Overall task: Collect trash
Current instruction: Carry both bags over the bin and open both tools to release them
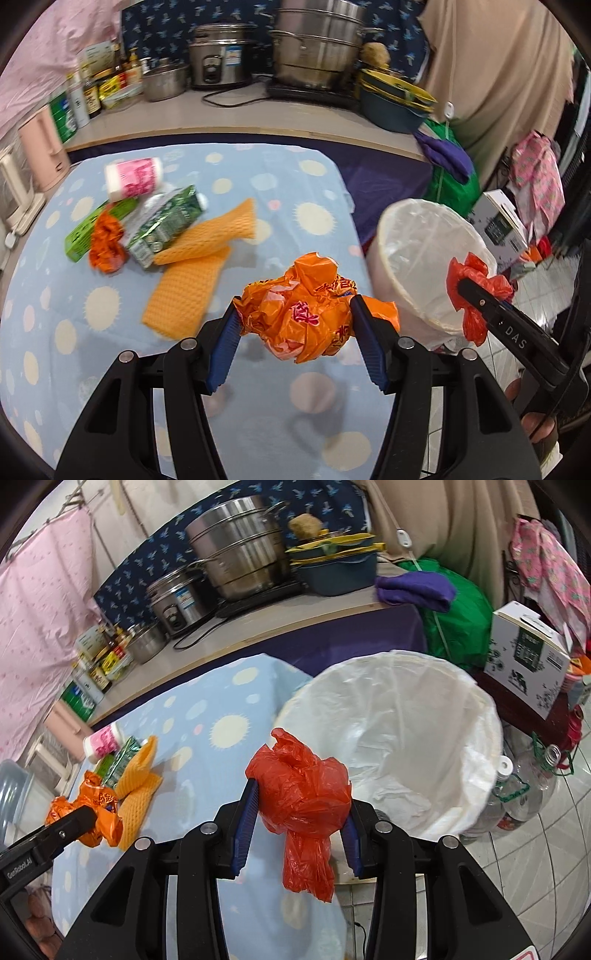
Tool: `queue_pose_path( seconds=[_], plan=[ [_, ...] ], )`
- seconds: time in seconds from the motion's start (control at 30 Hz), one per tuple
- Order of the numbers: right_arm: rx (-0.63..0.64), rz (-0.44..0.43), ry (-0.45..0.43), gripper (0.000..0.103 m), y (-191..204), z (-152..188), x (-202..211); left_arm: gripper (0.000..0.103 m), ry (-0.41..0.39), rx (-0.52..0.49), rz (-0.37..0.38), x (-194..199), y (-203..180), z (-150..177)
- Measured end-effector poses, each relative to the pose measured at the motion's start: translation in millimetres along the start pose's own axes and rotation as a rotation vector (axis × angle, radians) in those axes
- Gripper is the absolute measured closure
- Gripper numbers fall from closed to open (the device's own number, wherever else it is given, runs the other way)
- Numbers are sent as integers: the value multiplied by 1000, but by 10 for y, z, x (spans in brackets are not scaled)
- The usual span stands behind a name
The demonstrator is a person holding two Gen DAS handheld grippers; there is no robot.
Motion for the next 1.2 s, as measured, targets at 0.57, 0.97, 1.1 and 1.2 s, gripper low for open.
queue_pose_path(
  seconds=[0.57, 0.97, 1.1, 1.2],
  plan=[
    [-127, 91, -59, 64, -818, -133, 165, 47, 20, -212, 73, -355, -1152, -137],
    [-139, 103, -74, 64, -938, -340, 29, 47, 27, -273, 78, -630, -1572, -248],
    [-142, 106, -70, 64, -964, -380, -46, 47, 34, -273, 74, -705, -1612, -286],
    [-145, 107, -64, 64, -975, -397, -95, 47, 39, -275, 66, -766, -1636, -302]
  ],
)
Point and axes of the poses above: each gripper's, at about its wrist camera, not at the fingertips, and x roughly against the way its jaws point, y to its left, z to its underside, the point moved 2 cm from there along -x, roughly the way its jaws point, and after that the axes turned 1 degree about -y, right-handed, at the moved point
